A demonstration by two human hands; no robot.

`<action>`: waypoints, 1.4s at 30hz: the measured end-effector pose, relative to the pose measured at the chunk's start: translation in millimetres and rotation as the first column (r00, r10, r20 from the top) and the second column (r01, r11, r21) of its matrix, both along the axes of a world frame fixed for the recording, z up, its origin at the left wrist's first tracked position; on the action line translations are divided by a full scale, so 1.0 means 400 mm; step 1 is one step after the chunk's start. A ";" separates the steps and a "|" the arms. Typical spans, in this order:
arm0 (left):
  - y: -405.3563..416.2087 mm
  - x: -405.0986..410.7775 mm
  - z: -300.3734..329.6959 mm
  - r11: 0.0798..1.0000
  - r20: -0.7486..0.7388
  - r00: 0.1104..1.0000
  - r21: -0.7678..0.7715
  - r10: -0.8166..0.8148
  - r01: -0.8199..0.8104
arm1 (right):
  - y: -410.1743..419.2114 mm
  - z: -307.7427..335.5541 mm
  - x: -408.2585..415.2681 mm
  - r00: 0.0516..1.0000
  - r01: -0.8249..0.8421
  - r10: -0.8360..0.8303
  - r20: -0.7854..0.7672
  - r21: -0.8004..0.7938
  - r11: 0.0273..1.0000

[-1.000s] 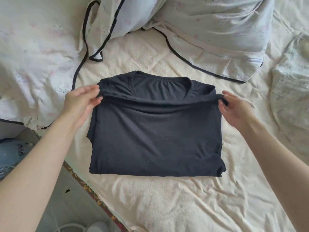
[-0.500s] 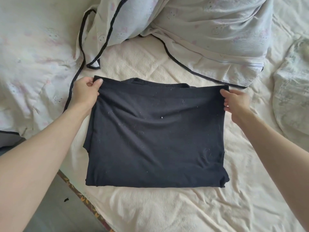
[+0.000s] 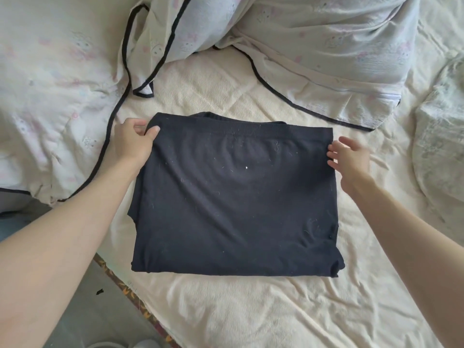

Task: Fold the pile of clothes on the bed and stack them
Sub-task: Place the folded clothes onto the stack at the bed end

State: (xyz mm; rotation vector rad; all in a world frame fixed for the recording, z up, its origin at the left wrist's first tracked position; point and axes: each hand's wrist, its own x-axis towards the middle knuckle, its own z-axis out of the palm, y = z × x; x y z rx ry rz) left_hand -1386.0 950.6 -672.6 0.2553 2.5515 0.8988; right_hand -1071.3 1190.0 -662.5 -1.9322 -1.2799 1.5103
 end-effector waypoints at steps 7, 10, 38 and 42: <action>-0.199 0.191 0.059 0.996 0.011 0.999 0.078 0.036 -0.037 | -0.192 0.014 0.152 0.963 -0.073 0.042 0.268 0.105 0.992; -0.308 0.298 0.061 0.987 0.106 0.984 0.050 0.144 -0.150 | -0.302 0.016 0.256 0.939 -0.052 0.048 0.341 0.004 0.999; -0.480 0.412 0.102 0.888 0.665 0.704 0.131 0.252 -0.441 | -0.459 0.047 0.419 0.986 0.073 -0.121 -0.112 -0.359 0.930; -0.505 0.443 0.130 0.891 0.631 0.732 0.138 0.257 -0.432 | -0.504 0.062 0.447 0.980 0.101 -0.150 -0.127 -0.334 0.937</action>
